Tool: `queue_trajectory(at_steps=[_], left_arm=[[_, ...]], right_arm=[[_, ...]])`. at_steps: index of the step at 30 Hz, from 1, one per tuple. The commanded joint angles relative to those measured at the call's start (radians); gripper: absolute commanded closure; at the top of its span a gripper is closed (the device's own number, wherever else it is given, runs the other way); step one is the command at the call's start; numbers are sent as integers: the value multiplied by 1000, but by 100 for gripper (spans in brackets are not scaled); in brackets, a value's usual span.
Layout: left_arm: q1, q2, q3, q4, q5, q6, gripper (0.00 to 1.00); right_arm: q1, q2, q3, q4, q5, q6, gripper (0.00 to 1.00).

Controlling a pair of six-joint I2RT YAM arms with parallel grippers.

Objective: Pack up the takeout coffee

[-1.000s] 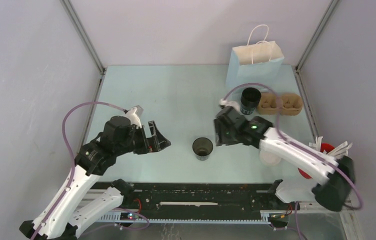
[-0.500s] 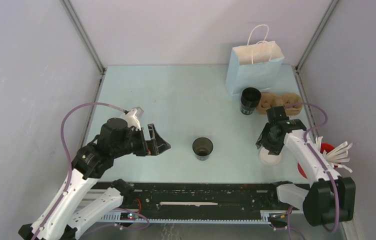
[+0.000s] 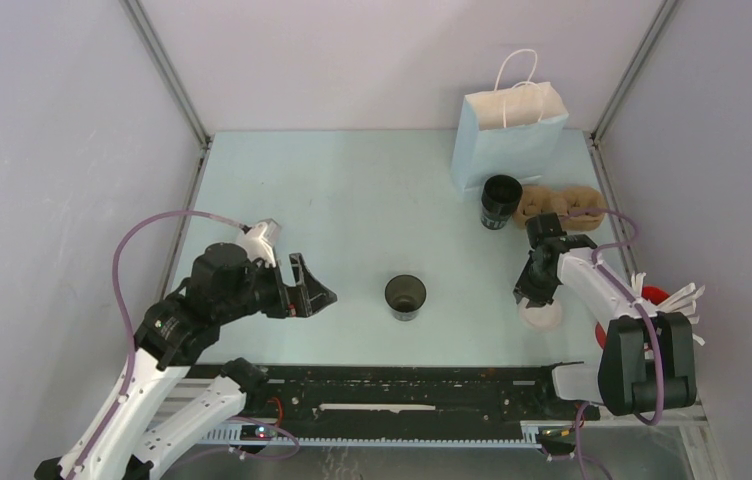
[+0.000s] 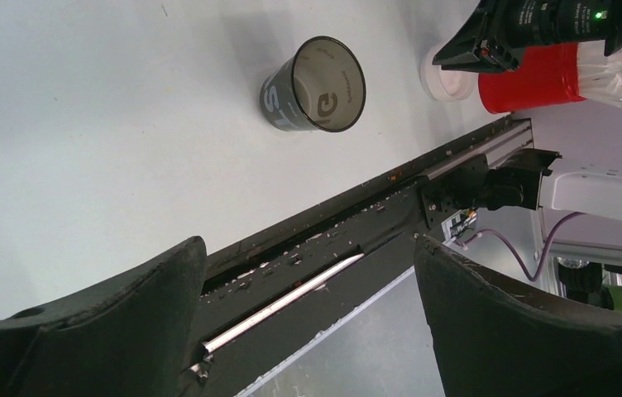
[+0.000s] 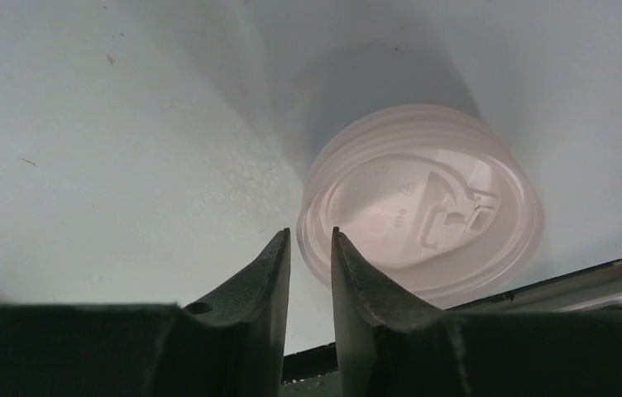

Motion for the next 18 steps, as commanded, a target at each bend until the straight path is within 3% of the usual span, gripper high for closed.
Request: queue_trajectory(at_steps=[1,11,18], left_arm=[[-6,8,33,5,17,31,0],[-6,26,39,9,23,41,0],[-6,33,43,8,24,46,0]], right_arm=[[-7,-9,-7,40,30,-7,71],[-7,-29,-14,48,34,-8,89],[9,-62,1,19,44,3,94]])
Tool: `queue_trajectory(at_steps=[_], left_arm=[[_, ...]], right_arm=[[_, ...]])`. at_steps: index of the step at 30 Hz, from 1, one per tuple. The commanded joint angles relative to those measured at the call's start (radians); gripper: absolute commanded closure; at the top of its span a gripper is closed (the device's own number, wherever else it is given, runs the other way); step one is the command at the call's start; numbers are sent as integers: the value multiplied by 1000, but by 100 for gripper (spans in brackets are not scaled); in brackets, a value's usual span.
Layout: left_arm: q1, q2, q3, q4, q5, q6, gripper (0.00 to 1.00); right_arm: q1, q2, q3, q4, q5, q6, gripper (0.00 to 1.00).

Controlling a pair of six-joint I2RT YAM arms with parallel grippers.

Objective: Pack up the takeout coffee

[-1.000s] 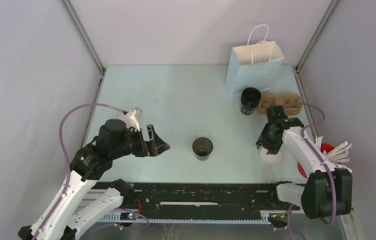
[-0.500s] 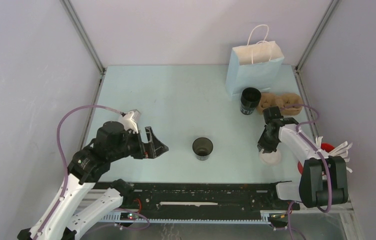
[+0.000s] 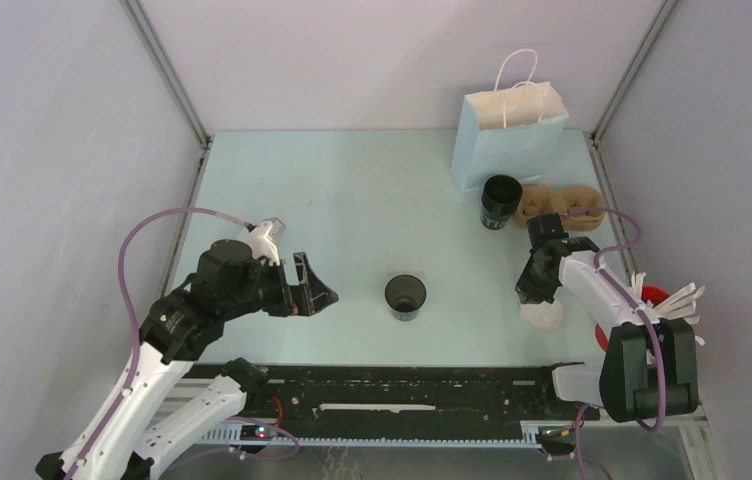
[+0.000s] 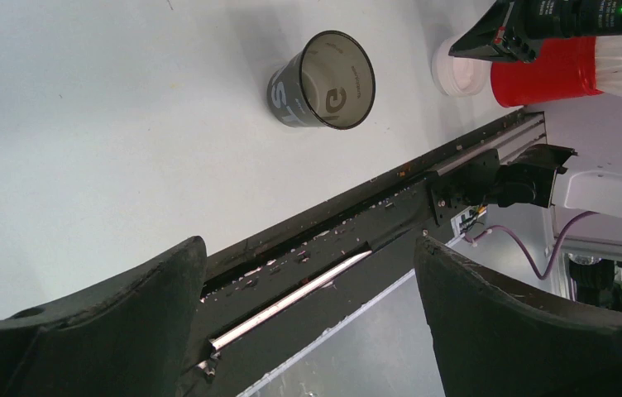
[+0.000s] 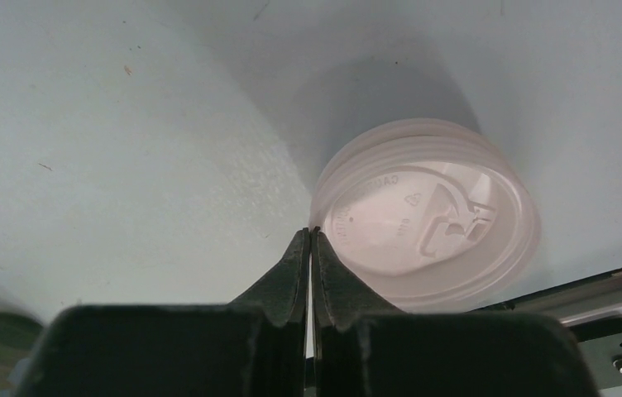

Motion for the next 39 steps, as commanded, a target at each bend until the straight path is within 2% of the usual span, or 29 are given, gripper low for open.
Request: queue_trajectory(at_steps=[1,10,18,21,26,29,39], left_arm=[[-6,6,42,13,23,27,0],[-6,11,36,13,29,24,0],[-6,8,33,18,32,20,0],[-6,5,29,17,30,18,0],[-6,0,25,18,29,19,0],[-6,1,23,17,30,21,0],[-6,4,23,17,33,27,0]], right_arm=[[14,-46,15,-18,37,8,95],[19,-105,65,-83,43,-1,97],[1,-64,65,-47,-18,-36,89],[-6,-59,64,-39,-22,-49,80],[-16,-44,64,-22,-31,-63,84],[-16,-37,62,-32,-31,-60,76],[-18,13,36,17,-28,-66,77]])
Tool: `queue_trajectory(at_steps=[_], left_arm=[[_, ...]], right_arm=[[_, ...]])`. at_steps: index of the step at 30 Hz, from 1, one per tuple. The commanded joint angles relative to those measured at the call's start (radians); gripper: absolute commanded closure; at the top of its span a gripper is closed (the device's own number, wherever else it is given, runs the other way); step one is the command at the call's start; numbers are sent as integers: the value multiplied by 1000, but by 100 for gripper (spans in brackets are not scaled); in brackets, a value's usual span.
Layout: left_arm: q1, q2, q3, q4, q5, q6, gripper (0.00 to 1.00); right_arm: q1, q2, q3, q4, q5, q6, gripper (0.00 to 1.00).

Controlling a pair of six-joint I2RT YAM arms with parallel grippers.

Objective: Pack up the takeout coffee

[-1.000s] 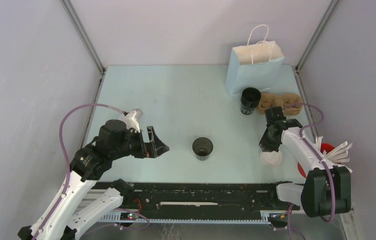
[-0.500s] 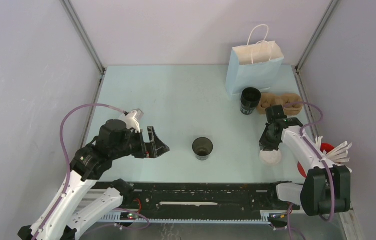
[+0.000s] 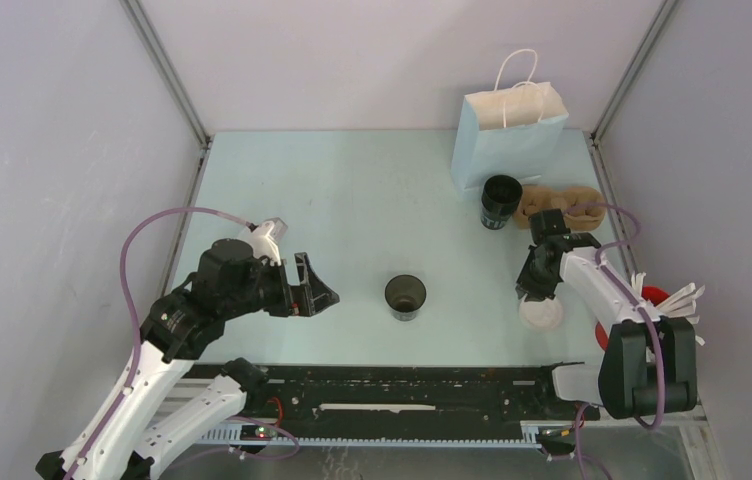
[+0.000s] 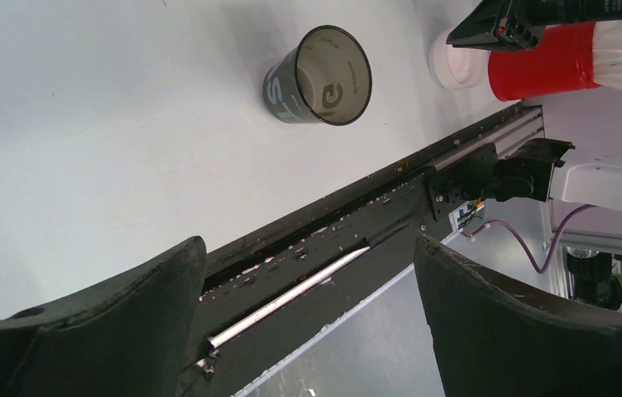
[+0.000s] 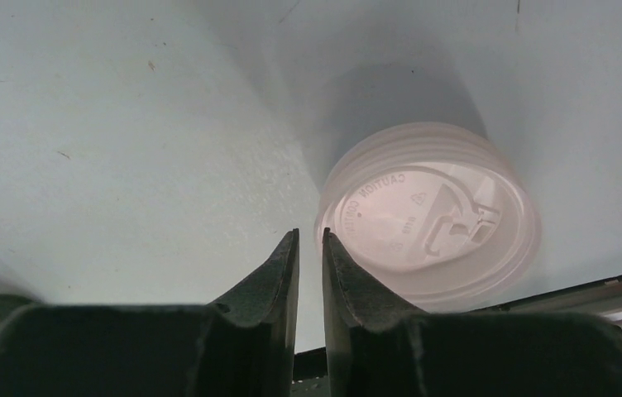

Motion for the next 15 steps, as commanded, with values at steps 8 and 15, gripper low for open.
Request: queue_trajectory(at_steps=[8,15], left_arm=[[-6,-7,21,11,15,20,0],[-5,-3,25,13,18,21,0]], right_arm=[[-13,19,-8,53,11,-19,78],[-15,32,-8,50,16,-19,77]])
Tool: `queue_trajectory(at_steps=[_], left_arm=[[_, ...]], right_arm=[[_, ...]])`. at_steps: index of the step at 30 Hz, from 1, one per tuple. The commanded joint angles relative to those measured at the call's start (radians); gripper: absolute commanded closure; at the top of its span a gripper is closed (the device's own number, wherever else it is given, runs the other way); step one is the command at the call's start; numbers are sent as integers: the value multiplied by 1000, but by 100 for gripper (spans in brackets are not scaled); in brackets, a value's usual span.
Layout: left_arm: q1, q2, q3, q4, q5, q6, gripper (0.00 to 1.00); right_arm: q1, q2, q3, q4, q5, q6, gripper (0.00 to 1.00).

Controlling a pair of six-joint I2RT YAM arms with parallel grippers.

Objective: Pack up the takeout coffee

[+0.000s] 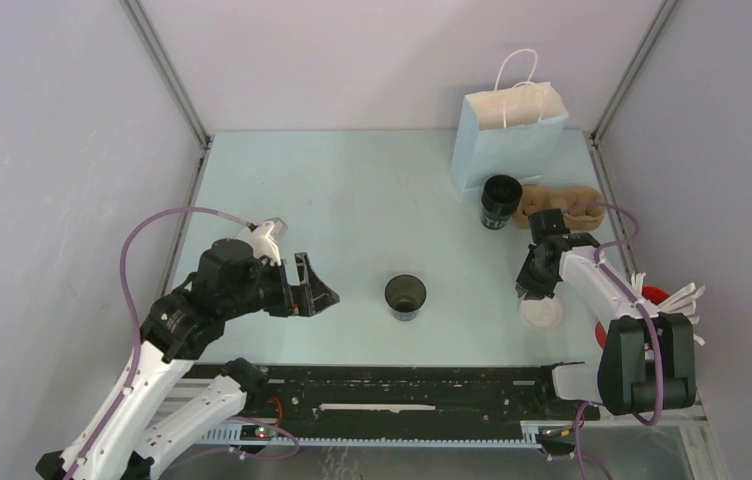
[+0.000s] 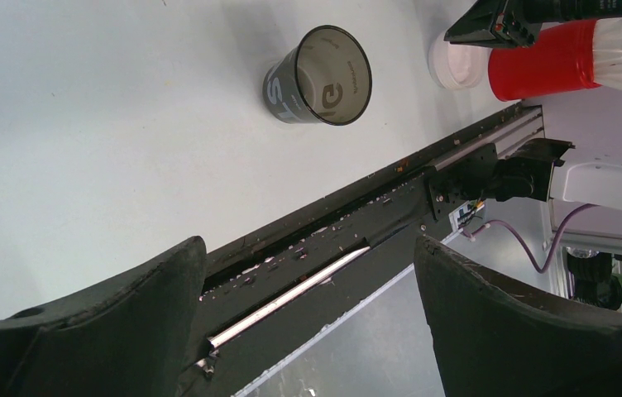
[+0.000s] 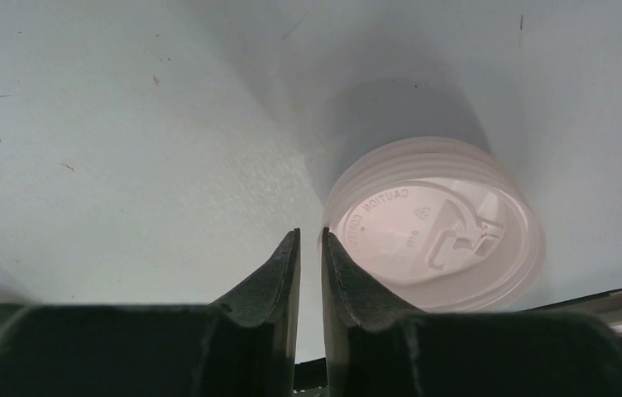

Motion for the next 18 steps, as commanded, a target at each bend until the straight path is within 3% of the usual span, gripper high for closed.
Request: queue_trajectory(at_steps=[1,18], left_arm=[[-6,-3,25,13,18,20,0],[-6,0,23,13,20,21,0]], right_arm=[[-9,9,-3,12,16,-17,77],[-9,23,-9,24,17,-17,82]])
